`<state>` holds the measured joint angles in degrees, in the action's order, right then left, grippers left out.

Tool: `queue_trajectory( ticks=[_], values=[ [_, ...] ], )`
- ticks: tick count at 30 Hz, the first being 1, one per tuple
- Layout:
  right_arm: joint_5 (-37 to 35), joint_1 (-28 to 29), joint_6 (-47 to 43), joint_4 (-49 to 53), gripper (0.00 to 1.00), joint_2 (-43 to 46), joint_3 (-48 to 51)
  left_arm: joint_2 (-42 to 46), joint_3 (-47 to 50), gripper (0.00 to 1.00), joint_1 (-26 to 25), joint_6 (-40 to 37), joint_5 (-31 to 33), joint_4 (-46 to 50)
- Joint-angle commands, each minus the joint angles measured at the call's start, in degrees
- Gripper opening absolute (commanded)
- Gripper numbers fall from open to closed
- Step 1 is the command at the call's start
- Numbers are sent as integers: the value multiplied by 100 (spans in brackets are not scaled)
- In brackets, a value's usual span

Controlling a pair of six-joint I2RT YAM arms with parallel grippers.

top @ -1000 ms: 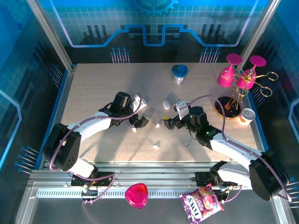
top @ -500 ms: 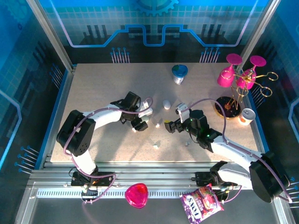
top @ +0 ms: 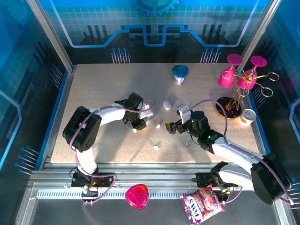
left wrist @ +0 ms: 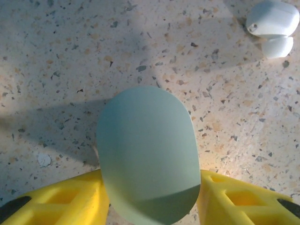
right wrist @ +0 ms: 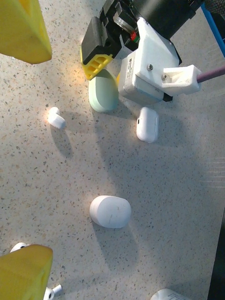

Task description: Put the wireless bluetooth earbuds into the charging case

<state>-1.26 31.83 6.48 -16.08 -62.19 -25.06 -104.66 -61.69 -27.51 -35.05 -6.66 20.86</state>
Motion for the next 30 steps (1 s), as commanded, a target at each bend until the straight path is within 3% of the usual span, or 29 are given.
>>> queue_trajectory(
  ticks=[1,7,11,15,20,26,30],
  values=[
    [-93,68,195,24,100,111,110,-68,-157,45,-22,-46,-72,154],
    [-83,2,853,666,100,261,-85,255,26,40,-27,-17,-242,-6],
    [125,-163,1687,1103,100,501,-205,846,293,40,-26,11,-766,-278],
    [1491,-687,2415,1274,100,820,-242,1573,746,40,-65,-63,-1263,-855],
    [3159,-1427,3878,376,100,928,58,2261,1213,39,-261,-281,-1716,-1498],
    [4017,-1390,4321,1176,100,639,-514,2596,1240,38,-691,-623,-1520,-1633],
    [4110,-1153,4630,1148,98,428,-671,2709,1143,38,-940,-704,-1465,-1664]
  ],
)
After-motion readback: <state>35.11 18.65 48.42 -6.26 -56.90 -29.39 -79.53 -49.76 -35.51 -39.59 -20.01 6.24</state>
